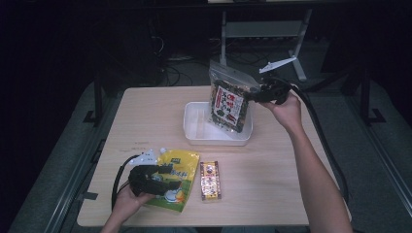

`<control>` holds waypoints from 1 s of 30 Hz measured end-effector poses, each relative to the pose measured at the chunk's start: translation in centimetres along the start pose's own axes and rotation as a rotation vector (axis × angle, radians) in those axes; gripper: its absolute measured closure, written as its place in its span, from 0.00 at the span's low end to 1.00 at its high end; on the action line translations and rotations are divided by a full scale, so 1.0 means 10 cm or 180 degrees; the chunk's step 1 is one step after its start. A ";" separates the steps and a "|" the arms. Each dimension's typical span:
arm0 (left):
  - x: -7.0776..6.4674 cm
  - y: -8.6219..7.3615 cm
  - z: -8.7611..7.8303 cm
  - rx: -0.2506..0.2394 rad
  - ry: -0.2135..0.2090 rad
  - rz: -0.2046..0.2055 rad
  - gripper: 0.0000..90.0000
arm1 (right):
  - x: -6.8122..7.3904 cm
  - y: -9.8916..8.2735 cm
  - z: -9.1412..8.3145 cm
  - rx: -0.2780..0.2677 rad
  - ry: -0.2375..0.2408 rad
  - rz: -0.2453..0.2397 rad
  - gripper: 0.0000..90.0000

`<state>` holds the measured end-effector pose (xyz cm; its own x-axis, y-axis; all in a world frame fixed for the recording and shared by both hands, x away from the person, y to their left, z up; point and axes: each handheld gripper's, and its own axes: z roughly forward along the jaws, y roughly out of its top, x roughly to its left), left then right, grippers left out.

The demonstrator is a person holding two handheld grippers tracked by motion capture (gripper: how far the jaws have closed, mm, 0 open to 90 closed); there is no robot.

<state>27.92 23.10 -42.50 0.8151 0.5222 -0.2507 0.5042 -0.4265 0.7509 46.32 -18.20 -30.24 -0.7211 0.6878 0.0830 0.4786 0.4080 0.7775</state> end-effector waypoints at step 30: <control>0.00 -0.01 0.01 0.0033 0.0069 0.0012 0.29 | 0.32 -0.60 -0.68 -0.0044 0.0089 -0.0100 0.49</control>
<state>27.91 23.03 -42.61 0.8108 0.5363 -0.2344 0.5040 -0.4361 0.7455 37.79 -22.52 -30.40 -0.7494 0.6577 0.0758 0.4488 0.4206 0.7885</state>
